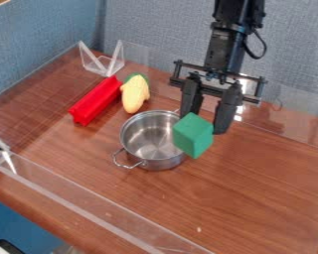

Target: Put the green block into the metal pot

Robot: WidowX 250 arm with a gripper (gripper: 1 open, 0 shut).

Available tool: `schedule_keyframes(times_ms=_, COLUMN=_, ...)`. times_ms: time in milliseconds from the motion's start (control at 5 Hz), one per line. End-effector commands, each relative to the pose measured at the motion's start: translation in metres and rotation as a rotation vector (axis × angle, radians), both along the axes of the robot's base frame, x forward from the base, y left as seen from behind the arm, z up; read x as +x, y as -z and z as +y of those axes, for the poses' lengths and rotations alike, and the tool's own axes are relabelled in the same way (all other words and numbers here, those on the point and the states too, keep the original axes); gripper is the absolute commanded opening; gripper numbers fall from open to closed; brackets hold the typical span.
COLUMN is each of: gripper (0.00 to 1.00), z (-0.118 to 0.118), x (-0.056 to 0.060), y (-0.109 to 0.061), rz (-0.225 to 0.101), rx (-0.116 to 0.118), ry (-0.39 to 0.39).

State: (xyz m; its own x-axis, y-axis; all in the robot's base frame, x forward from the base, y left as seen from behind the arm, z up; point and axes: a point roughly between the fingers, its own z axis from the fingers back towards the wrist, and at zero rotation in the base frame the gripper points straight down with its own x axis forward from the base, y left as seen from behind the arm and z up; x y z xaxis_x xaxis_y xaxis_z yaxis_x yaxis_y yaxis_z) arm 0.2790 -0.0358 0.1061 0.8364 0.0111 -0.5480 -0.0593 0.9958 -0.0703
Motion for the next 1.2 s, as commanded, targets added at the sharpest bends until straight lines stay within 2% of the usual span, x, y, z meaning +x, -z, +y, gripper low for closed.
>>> schedule_keyframes(times_ms=0, gripper=0.0, z=0.01, x=0.006, y=-0.026, rz=-0.109, rx=-0.002, ry=-0.024)
schedule_keyframes(times_ms=400, gripper=0.0, z=0.025, x=0.01, y=-0.017, rz=-0.099, rx=0.004, ry=-0.055)
schedule_keyframes(times_ms=1000, gripper=0.0, z=0.032, x=0.013, y=-0.011, rz=-0.095, rx=0.001, ry=-0.054)
